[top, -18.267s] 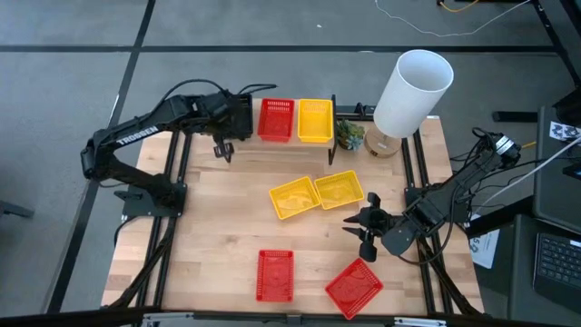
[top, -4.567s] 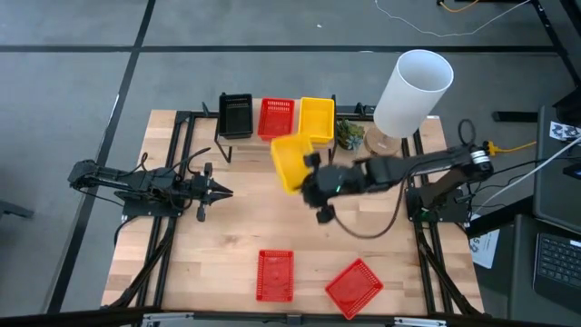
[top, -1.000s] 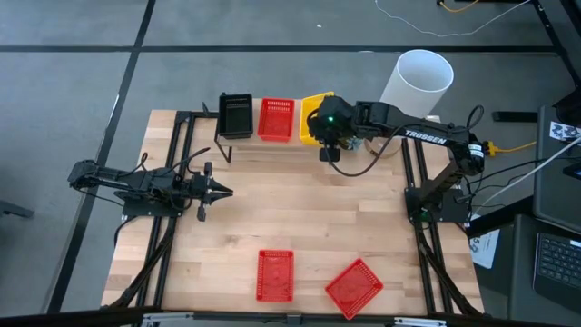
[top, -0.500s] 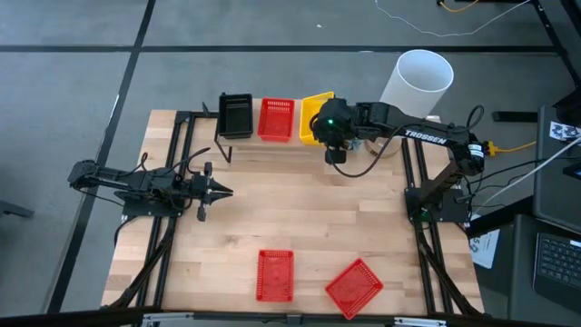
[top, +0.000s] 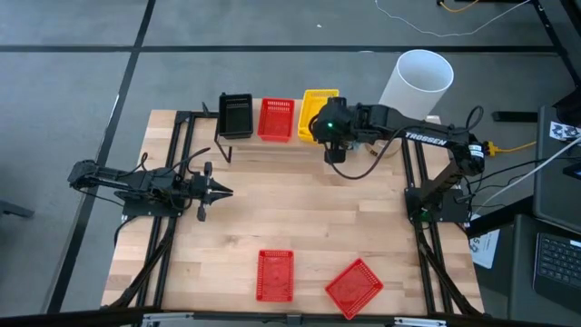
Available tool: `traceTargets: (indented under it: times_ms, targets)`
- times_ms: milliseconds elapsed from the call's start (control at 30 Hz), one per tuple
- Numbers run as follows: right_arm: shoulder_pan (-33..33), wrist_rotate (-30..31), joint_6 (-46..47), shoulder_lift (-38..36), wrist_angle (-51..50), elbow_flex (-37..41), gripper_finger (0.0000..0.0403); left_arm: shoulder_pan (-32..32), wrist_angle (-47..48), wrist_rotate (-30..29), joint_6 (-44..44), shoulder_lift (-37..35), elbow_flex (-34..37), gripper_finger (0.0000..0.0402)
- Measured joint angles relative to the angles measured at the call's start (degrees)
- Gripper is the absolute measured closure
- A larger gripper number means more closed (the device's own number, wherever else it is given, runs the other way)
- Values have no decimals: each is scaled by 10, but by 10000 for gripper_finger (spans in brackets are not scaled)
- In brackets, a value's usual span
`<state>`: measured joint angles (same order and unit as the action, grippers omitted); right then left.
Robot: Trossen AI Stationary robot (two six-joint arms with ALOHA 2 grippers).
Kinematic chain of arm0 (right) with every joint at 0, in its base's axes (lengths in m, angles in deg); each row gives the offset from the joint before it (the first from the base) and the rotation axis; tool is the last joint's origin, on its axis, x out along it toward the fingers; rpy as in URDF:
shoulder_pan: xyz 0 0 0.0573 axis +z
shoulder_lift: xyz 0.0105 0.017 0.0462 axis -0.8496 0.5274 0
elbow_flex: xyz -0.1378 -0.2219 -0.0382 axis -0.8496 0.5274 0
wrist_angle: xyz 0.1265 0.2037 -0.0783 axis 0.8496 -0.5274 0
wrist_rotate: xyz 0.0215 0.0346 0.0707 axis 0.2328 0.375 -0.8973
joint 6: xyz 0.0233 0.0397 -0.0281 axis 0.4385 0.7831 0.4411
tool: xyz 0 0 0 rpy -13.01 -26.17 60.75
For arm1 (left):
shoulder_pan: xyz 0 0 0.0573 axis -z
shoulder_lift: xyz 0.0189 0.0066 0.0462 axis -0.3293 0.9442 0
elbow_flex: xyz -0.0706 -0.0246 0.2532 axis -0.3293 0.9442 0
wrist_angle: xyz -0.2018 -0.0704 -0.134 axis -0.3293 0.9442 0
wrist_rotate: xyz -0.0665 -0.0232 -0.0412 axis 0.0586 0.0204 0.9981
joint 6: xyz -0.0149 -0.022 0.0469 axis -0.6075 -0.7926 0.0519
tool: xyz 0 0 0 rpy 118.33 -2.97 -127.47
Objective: Stack baskets on shelf by color
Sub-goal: Stack the yellow bin on the other yellow bin on the shelf, then stack the right red bin on the other red bin on the shelf
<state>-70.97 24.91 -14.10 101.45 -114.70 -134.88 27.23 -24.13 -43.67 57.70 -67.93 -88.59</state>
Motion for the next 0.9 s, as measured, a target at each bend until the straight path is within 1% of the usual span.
traceTargets:
  times_ms: [133, 300, 467, 567, 767, 900]
  targets:
    - [4, -1, 2, 0, 1, 0, 397, 0, 0, -2, 25, 0, 0, 370]
    - [3, -25, 29, 0, 2, 0, 397, 0, -2, -9, 25, 0, 0, 370]
    - [4, -28, 49, 0, -2, 0, 393, 0, -2, -9, 25, 0, 0, 370]
    - [4, -28, 62, 0, -8, 0, 378, 0, -2, -9, 23, 0, 0, 370]
    - [4, -27, 62, 0, -20, 0, 332, 0, -2, -9, 21, 0, 0, 370]
    - [4, -27, 62, 0, -20, 0, 311, 0, -2, -9, 21, 0, 0, 370]
